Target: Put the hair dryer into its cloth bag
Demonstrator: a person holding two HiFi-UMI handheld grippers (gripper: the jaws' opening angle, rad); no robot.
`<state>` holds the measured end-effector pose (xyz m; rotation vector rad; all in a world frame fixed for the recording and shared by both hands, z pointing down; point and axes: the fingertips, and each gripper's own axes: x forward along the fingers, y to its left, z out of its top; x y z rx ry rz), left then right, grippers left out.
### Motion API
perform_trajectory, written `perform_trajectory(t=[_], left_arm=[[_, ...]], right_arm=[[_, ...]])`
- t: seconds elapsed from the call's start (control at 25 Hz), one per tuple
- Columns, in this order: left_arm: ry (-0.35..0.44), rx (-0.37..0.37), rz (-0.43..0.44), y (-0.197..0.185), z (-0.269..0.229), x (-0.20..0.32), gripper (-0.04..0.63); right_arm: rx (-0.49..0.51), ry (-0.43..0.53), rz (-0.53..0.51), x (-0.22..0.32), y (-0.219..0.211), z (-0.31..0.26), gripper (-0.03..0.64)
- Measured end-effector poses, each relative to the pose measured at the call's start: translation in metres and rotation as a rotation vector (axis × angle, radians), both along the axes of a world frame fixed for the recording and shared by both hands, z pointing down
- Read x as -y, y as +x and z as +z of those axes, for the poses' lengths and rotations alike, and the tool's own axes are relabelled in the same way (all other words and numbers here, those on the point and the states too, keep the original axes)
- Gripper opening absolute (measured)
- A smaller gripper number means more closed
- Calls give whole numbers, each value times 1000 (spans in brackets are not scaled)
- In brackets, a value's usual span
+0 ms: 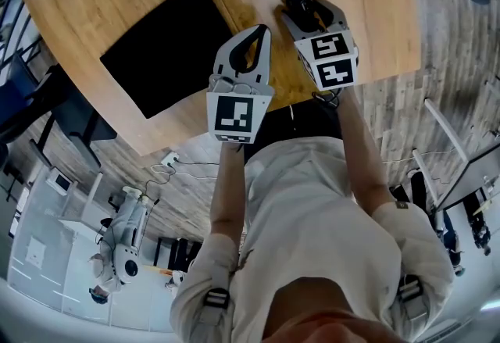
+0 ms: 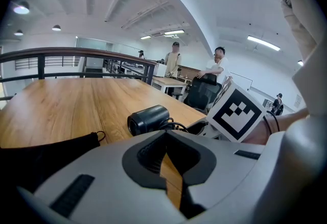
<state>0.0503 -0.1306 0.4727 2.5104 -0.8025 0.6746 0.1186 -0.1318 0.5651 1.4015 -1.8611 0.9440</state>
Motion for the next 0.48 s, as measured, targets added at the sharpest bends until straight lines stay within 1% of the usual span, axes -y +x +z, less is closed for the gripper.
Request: perform_trajectory(t=[0.16, 0.48], left_arm=[[-4, -7, -19, -6, 1, 1, 20], [-17, 18, -67, -24, 9, 4, 20]], right_arm=[[9, 24, -14, 0, 0, -2, 244], [-8, 39, -97, -6, 1, -7, 239]])
